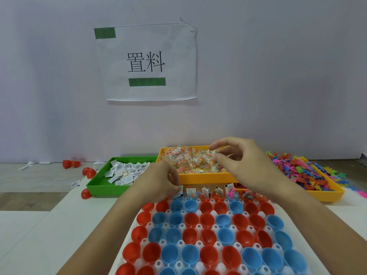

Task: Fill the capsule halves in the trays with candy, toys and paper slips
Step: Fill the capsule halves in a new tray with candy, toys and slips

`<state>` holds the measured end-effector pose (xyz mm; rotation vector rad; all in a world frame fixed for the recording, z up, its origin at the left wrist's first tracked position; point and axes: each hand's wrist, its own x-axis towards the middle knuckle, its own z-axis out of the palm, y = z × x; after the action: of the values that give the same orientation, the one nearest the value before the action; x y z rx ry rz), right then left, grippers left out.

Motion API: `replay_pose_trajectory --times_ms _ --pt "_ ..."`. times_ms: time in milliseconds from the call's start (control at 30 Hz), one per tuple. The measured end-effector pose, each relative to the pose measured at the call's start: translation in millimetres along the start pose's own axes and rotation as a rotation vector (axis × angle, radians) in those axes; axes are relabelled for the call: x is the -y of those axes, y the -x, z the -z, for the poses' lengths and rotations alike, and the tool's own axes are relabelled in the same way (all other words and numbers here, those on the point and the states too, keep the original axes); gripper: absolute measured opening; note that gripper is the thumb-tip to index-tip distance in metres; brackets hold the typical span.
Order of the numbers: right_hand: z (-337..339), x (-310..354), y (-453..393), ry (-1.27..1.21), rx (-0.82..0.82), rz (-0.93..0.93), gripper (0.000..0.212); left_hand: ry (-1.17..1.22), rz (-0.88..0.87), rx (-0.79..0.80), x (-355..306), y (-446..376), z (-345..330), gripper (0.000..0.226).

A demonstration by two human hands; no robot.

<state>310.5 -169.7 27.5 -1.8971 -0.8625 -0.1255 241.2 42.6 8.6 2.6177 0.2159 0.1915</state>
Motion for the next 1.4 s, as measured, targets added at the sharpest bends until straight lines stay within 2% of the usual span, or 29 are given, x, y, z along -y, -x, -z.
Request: replay_pose_trajectory --times_ms 333,633,733,833,933,1100,1233,1400 --pt "8.9 -7.4 -4.0 0.009 -0.033 -0.02 0.016 -0.063 -0.01 -0.012 -0.1 -0.8 -2.3 0.022" --pt "28.4 -19.3 -9.6 0.038 -0.108 -0.076 0.017 -0.119 -0.017 0.002 0.7 -0.8 -1.9 0.015" --pt "45.1 -28.9 -12.2 0.128 -0.163 -0.119 0.016 -0.103 -0.027 -0.021 0.5 -0.5 2.1 0.011" --pt "58.5 -41.4 -11.9 0.33 -0.167 -0.165 0.012 -0.112 -0.03 -0.018 1.2 -0.8 2.7 0.006" --pt "67.2 -54.3 -10.3 0.512 -0.103 -0.253 0.009 -0.129 -0.039 -0.006 1.6 -1.2 -1.4 0.008" --pt "70.8 -63.1 -5.2 0.729 0.102 -0.399 0.01 -0.145 -0.045 -0.03 1.8 -1.9 -5.9 0.012" --pt "64.5 -65.8 -1.5 0.758 0.209 -0.434 0.014 -0.133 -0.047 -0.039 1.5 -1.2 -1.7 0.026" --pt "59.3 -72.3 -0.3 0.76 0.224 -0.411 0.008 -0.082 -0.087 -0.121 -3.9 0.2 3.7 0.029"
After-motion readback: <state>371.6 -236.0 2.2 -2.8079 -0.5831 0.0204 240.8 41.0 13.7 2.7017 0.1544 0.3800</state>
